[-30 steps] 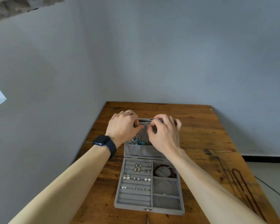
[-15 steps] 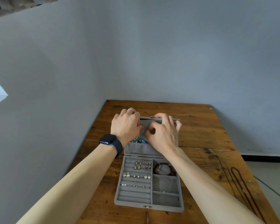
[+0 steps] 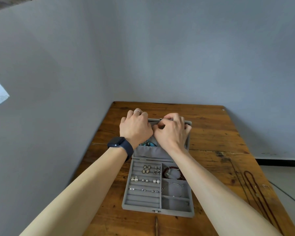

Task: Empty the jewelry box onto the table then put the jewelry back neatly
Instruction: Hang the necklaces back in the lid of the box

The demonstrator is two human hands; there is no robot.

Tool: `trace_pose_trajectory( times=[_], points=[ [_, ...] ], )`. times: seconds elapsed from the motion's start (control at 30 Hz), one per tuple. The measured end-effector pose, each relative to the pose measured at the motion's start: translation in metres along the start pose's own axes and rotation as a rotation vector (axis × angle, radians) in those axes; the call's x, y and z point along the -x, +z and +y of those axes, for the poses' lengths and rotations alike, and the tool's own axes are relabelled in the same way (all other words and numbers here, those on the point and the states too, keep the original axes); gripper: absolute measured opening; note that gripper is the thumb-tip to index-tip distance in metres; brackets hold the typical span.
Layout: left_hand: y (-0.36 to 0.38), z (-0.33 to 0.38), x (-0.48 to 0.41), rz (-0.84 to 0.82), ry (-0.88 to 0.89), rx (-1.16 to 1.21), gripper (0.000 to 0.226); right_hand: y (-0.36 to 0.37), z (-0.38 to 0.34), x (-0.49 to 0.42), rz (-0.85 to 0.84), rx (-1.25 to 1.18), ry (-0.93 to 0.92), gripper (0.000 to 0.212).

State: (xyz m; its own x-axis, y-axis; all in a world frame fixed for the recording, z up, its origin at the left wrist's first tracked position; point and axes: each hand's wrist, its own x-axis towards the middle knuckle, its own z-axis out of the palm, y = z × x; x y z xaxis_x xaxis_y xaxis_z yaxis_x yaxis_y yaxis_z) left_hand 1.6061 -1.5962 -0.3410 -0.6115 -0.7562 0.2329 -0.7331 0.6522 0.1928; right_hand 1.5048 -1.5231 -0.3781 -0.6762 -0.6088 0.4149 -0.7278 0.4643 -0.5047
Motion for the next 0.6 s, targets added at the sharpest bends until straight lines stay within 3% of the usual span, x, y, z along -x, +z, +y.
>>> trace_pose_trajectory(
  times=[0.33,0.6],
  points=[
    [0.006,-0.008,0.005,0.014,0.050,-0.003,0.014,0.002,0.018,0.006,-0.051,0.066,-0.180,0.025],
    [0.012,-0.018,0.023,-0.046,0.140,0.046,0.019,0.002,0.037,0.016,-0.126,0.091,-0.323,0.013]
  ],
)
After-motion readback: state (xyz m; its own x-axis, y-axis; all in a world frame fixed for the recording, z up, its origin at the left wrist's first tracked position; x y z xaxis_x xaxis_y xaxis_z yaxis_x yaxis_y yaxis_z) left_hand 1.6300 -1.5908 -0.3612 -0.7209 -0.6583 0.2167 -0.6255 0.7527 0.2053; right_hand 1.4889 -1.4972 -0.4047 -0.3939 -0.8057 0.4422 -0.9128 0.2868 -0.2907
